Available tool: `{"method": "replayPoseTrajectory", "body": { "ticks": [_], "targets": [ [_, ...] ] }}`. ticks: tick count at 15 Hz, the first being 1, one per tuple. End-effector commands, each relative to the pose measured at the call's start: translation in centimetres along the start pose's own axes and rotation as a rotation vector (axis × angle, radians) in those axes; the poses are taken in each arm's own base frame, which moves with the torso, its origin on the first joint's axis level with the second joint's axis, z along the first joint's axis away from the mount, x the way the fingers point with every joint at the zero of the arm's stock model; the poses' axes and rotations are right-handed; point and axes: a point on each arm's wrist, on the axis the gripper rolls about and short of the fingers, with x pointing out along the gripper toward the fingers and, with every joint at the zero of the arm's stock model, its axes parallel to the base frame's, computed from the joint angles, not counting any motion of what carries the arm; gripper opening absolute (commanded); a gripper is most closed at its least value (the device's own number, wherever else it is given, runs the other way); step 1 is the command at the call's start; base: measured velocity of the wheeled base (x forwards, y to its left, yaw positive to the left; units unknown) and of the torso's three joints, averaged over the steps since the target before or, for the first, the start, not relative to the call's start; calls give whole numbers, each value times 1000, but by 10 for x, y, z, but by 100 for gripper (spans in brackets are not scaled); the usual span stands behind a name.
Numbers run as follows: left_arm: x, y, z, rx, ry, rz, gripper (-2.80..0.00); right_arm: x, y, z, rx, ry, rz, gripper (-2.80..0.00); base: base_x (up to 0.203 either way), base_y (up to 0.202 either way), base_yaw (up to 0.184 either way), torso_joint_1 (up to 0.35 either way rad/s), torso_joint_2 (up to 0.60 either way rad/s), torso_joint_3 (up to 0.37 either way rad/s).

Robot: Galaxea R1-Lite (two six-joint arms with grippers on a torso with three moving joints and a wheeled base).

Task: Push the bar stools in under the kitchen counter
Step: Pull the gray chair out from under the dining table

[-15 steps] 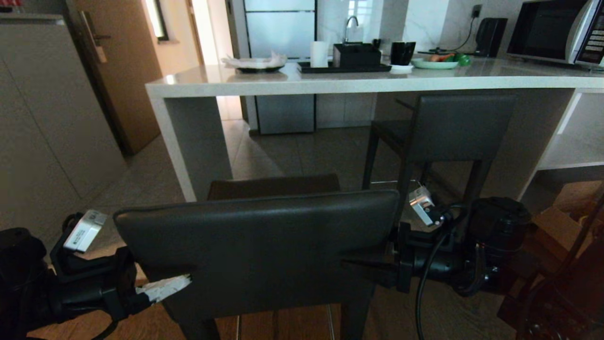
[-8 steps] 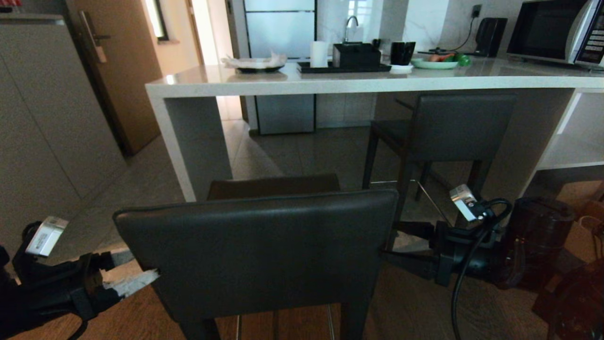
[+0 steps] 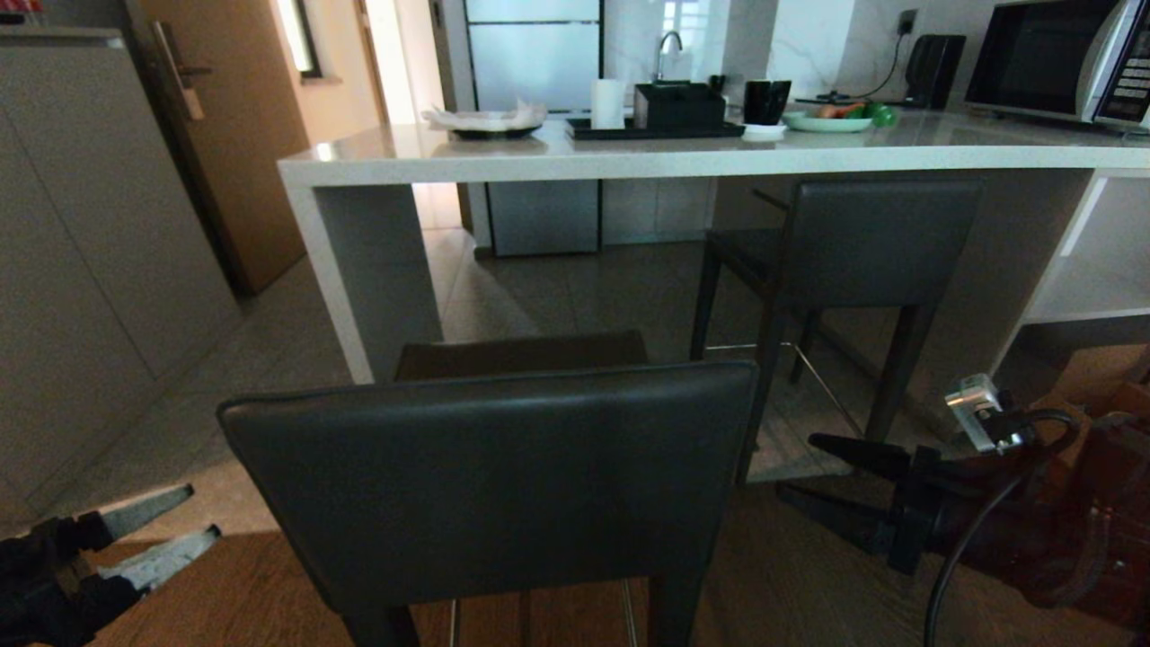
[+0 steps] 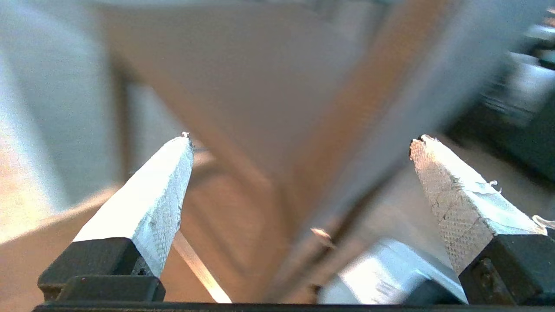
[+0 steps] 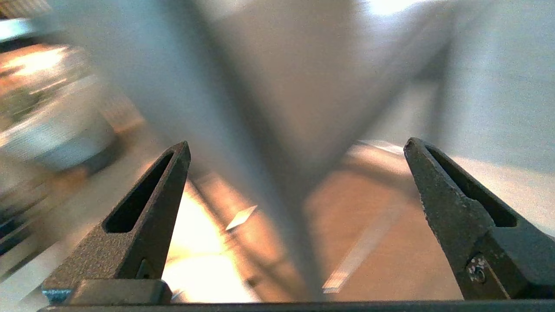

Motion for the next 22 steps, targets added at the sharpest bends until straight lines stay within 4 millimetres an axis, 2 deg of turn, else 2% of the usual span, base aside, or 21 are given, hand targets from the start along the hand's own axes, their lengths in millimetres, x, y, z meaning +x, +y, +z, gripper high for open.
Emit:
{"method": "replayPoseTrajectory", "body": {
  "ticks": [1,4,6,9,11,13,16,19,21,22],
  "targets": [
    [-14,-6,10,68,-34,80,0,-12,2,9,-22,-71,-249,0,0,0,0,0,0,0],
    [-19,-5,16,100,-81,339,0,-31,9,35,-26,-248,-581,0,0,0,0,0,0,0],
    [-12,-2,17,98,-111,554,0,-46,7,49,-28,-334,-803,0,0,0,0,0,0,0],
    [18,0,22,106,-170,889,0,-73,-16,67,-39,-322,-1057,0,0,0,0,0,0,0],
    [44,1,29,112,-226,1063,0,-95,-26,80,-20,-249,-1232,0,0,0,0,0,0,0],
    [66,-17,35,114,-272,996,0,-112,-8,105,-10,-299,-1286,0,0,0,0,0,0,0],
    [67,-59,53,127,-344,852,0,-130,27,125,-17,-354,-1251,0,0,0,0,0,0,0],
    [44,-95,77,123,-390,771,0,-145,67,132,-60,-444,-1078,0,0,0,0,0,0,0],
    [18,-124,91,114,-420,676,0,-163,93,128,-104,-479,-982,0,0,0,0,0,0,0],
    [2,-138,92,110,-404,627,0,-172,104,123,-125,-482,-944,0,0,0,0,0,0,0]
  ]
}}
